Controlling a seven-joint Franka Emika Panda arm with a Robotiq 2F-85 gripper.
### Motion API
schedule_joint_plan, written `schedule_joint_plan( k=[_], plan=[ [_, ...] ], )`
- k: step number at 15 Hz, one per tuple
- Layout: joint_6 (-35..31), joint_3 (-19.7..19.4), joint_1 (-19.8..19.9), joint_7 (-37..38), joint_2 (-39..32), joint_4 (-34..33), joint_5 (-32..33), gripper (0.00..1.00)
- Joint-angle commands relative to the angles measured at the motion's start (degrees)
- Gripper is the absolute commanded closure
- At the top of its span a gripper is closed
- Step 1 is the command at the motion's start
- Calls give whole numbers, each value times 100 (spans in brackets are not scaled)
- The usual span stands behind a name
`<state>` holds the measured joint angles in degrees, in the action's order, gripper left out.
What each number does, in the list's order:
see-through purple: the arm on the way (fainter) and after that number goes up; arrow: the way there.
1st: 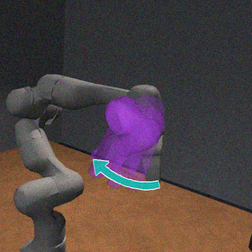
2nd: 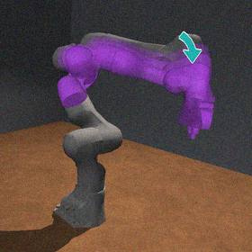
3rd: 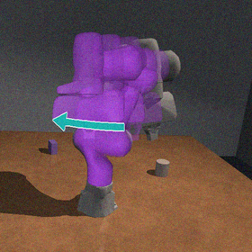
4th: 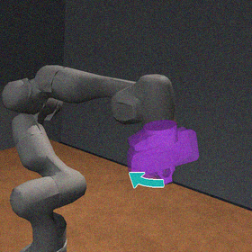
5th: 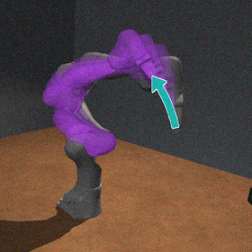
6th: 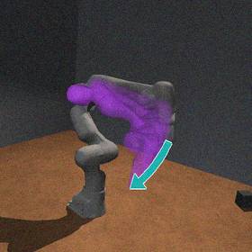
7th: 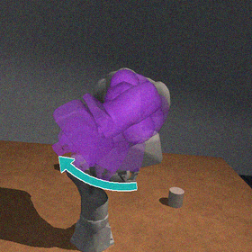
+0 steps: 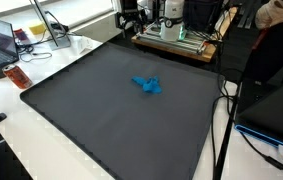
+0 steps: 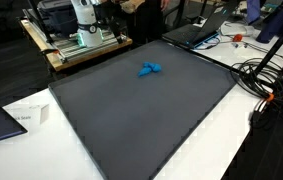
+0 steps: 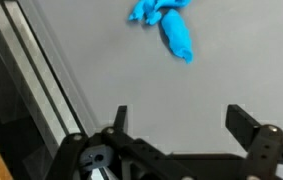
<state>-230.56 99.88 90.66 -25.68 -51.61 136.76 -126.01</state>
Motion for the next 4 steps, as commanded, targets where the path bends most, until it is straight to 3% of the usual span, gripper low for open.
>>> schedule_joint_plan(
  k=[1, 4],
  plan=[
    [-239, 149, -23, -49, 161, -15, -103, 0],
    [-549, 412, -100, -32, 369, -14, -155, 0]
  ],
)
